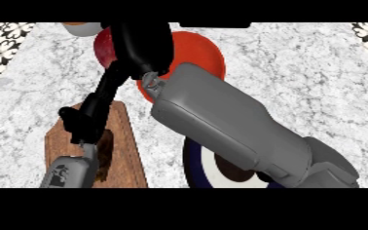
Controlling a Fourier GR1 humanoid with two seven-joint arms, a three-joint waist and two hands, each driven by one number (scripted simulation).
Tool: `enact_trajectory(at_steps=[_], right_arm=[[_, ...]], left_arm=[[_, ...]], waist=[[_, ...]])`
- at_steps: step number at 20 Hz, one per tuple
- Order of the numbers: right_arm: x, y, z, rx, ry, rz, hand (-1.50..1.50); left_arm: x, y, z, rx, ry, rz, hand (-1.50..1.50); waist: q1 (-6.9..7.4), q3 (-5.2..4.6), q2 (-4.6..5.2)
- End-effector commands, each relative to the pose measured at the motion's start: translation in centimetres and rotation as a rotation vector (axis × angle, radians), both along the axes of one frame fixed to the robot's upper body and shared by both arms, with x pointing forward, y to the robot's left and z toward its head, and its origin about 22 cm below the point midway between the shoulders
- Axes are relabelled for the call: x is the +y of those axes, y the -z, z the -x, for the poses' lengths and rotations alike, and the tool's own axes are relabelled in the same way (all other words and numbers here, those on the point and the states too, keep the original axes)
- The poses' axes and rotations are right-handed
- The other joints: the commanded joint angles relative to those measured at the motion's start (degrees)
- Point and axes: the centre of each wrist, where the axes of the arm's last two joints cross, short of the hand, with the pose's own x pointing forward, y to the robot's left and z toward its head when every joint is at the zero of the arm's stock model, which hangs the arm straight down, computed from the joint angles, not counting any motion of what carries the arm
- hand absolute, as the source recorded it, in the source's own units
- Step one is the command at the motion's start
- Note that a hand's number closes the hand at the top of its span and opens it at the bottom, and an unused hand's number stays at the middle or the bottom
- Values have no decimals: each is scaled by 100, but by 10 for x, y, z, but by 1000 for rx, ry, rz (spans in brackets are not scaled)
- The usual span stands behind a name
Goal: Pick the pear from the plate and place it in the bowl
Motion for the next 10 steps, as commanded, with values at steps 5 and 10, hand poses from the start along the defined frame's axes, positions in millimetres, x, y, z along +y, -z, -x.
enact_trajectory(at_steps=[5,10], right_arm=[[-28,59,-49,19,75,92,150],[-53,79,-72,59,100,83,150]], left_arm=[[12,-1,3,-19,-14,-10,0],[24,-15,-2,8,3,-1,0]], waist=[[35,0,13],[2,3,3]])
